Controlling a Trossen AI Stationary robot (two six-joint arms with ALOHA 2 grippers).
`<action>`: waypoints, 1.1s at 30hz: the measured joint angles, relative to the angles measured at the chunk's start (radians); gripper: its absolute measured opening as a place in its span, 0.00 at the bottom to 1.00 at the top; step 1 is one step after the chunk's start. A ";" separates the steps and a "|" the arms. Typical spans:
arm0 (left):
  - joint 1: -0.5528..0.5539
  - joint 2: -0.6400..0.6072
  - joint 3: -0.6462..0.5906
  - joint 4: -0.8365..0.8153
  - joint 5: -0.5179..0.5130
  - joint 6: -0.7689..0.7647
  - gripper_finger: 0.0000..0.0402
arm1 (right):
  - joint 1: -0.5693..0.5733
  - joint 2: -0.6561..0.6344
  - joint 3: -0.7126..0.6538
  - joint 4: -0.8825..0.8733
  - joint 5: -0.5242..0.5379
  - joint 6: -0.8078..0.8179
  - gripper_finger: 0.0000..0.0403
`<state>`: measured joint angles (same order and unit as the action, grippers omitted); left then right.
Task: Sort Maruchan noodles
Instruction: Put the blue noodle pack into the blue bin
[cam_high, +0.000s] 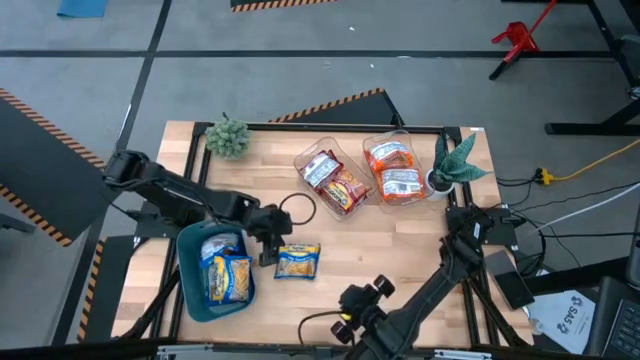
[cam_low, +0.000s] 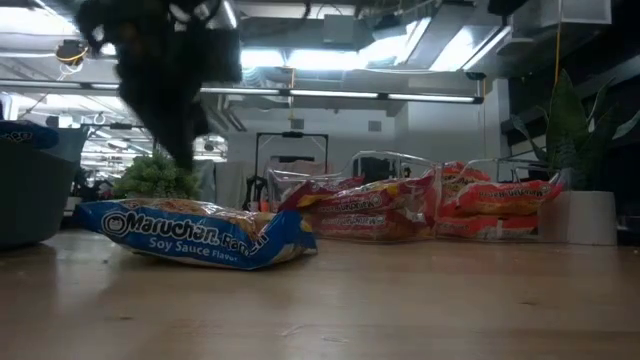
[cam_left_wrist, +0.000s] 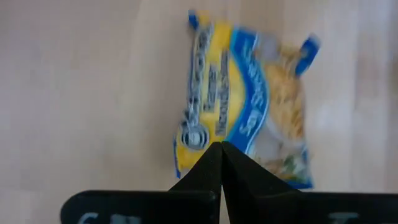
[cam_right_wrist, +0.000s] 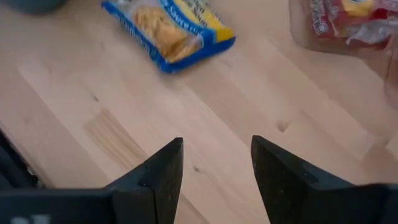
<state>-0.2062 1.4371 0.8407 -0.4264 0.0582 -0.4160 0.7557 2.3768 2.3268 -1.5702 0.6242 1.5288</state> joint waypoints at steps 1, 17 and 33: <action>-0.001 0.017 -0.012 0.011 0.005 0.000 0.00 | 0.001 0.000 0.000 -0.002 0.013 0.034 0.44; 0.026 0.206 -0.099 0.197 0.053 0.028 0.00 | -0.123 -0.157 0.000 0.001 -0.072 -0.171 0.44; 0.056 0.210 -0.101 0.214 0.090 0.026 0.00 | -0.245 -0.559 -0.409 0.019 -0.359 -0.077 0.44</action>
<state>-0.1497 1.6474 0.7395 -0.2123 0.1486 -0.3897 0.5110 1.8182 1.9182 -1.5512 0.2655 1.4517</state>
